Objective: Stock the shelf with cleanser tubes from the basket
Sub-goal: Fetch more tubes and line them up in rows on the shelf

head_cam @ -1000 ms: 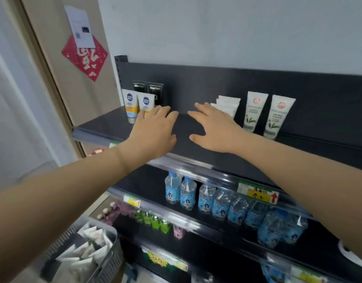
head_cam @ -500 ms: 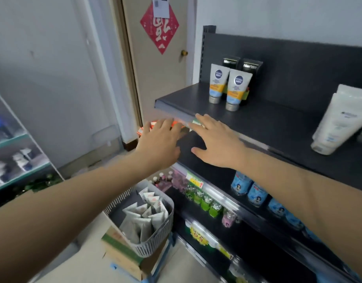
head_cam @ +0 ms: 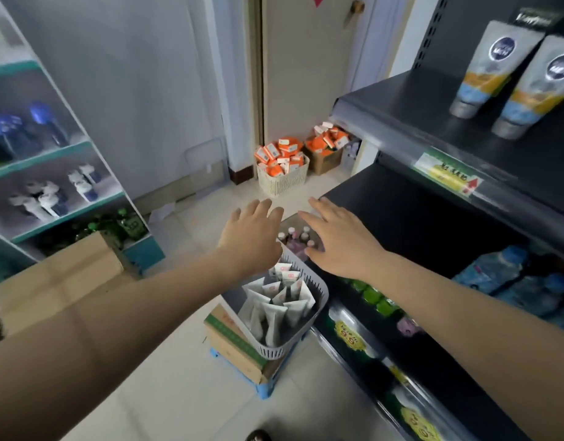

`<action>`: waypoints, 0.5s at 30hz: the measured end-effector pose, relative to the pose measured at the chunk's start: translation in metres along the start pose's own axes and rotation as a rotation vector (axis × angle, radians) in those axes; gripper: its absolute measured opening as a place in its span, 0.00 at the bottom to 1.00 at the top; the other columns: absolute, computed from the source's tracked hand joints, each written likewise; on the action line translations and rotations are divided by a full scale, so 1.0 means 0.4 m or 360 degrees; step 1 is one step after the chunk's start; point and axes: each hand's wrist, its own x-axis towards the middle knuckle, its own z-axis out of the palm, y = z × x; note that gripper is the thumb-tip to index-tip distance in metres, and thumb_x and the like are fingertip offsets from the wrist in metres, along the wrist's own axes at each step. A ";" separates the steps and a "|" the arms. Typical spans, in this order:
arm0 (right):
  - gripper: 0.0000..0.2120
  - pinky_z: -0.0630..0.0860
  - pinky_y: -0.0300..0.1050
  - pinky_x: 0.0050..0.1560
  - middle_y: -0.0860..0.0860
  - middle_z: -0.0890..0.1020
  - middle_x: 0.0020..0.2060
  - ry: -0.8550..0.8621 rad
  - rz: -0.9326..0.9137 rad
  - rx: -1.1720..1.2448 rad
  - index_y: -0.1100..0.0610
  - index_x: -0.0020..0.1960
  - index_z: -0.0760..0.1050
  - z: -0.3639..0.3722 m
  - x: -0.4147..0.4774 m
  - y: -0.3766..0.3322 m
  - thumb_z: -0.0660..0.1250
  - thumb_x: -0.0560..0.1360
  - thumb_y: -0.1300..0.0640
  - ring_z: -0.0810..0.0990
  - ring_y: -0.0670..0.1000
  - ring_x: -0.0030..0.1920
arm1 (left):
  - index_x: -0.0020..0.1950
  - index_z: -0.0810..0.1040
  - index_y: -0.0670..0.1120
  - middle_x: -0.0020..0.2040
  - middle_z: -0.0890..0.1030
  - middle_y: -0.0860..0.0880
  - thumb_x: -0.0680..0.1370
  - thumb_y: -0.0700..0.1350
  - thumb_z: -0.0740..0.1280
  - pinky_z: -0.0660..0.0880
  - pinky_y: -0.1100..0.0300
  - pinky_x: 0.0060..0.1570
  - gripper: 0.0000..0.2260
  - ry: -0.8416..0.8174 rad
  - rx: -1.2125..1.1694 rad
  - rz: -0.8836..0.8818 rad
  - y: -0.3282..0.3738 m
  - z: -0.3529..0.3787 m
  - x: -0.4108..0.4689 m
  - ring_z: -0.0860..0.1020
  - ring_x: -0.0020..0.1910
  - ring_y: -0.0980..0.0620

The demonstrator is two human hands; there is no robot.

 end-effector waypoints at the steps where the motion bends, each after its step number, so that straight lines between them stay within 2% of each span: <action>1: 0.32 0.49 0.53 0.75 0.51 0.48 0.77 -0.0040 -0.0014 -0.0010 0.50 0.76 0.52 0.024 0.015 -0.002 0.60 0.77 0.47 0.45 0.53 0.77 | 0.72 0.62 0.47 0.72 0.64 0.45 0.76 0.50 0.62 0.62 0.47 0.68 0.26 -0.0029 -0.0019 -0.0017 -0.015 0.025 0.002 0.62 0.71 0.44; 10: 0.30 0.46 0.52 0.75 0.51 0.50 0.77 -0.0361 -0.0172 -0.0067 0.51 0.76 0.54 0.236 0.151 0.032 0.61 0.77 0.52 0.46 0.52 0.77 | 0.69 0.66 0.46 0.67 0.71 0.45 0.74 0.46 0.61 0.68 0.49 0.63 0.22 -0.0412 -0.0255 -0.0307 -0.124 0.241 0.044 0.69 0.66 0.43; 15: 0.27 0.53 0.48 0.74 0.51 0.60 0.75 -0.0459 -0.0289 -0.0047 0.54 0.74 0.59 0.346 0.230 0.079 0.61 0.77 0.55 0.55 0.52 0.75 | 0.65 0.70 0.45 0.61 0.74 0.47 0.74 0.45 0.63 0.71 0.52 0.58 0.20 -0.0553 -0.0380 -0.0465 -0.175 0.383 0.089 0.73 0.62 0.46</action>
